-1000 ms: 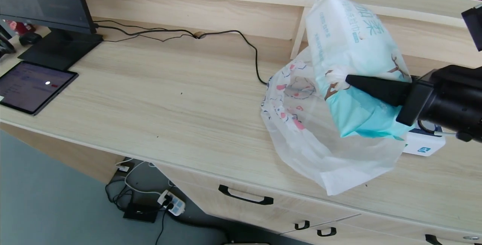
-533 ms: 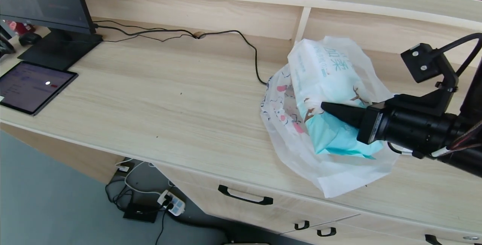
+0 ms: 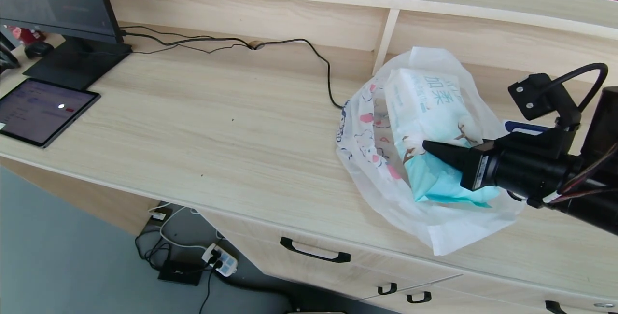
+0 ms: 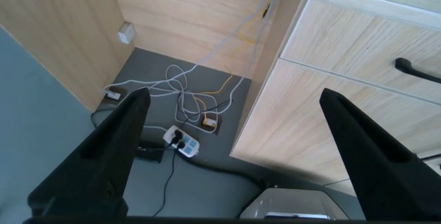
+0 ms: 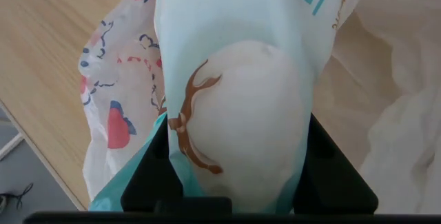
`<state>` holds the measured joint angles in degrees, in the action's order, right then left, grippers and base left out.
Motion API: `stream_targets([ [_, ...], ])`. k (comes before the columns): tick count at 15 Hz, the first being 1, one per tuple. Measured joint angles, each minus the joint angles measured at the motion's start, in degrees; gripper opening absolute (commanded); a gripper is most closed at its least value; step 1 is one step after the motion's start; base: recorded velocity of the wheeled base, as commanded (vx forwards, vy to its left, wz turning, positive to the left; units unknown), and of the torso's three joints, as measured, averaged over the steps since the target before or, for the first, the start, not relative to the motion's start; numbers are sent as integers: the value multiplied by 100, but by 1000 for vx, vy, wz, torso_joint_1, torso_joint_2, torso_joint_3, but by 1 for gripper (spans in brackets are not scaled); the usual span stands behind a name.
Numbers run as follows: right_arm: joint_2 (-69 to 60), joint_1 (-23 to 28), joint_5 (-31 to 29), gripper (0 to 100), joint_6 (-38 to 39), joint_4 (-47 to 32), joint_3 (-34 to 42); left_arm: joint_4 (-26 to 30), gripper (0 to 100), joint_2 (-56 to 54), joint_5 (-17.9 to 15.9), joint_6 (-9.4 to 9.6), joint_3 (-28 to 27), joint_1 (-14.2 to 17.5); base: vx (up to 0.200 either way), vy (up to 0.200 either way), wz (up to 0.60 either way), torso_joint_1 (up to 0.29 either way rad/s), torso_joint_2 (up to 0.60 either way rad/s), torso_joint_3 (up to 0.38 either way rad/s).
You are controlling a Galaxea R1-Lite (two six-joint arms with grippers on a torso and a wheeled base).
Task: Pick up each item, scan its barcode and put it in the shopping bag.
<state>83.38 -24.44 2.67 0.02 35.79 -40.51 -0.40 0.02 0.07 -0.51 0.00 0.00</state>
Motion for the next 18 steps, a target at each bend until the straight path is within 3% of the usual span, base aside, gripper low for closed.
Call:
stream_targets([
  [3, 138, 11, -340, 0, -278, 118, 5, -9, 100, 0, -2, 0, 0, 0, 0, 0, 0, 0, 0, 0],
  [10, 390, -17, -338, 0, -550, 187, 5, -17, 100, 0, 0, 0, 0, 0, 0, 0, 0, 0, 0, 0],
  [11, 407, -22, -321, 100, -546, 215, 20, -17, 100, 0, 0, 2, 0, 0, 0, 0, 0, 0, 0, 0],
  [18, 274, -52, -172, 100, -563, 573, 193, -6, 100, 0, 0, 0, 0, 0, 0, 0, 0, 0, 0, 0],
])
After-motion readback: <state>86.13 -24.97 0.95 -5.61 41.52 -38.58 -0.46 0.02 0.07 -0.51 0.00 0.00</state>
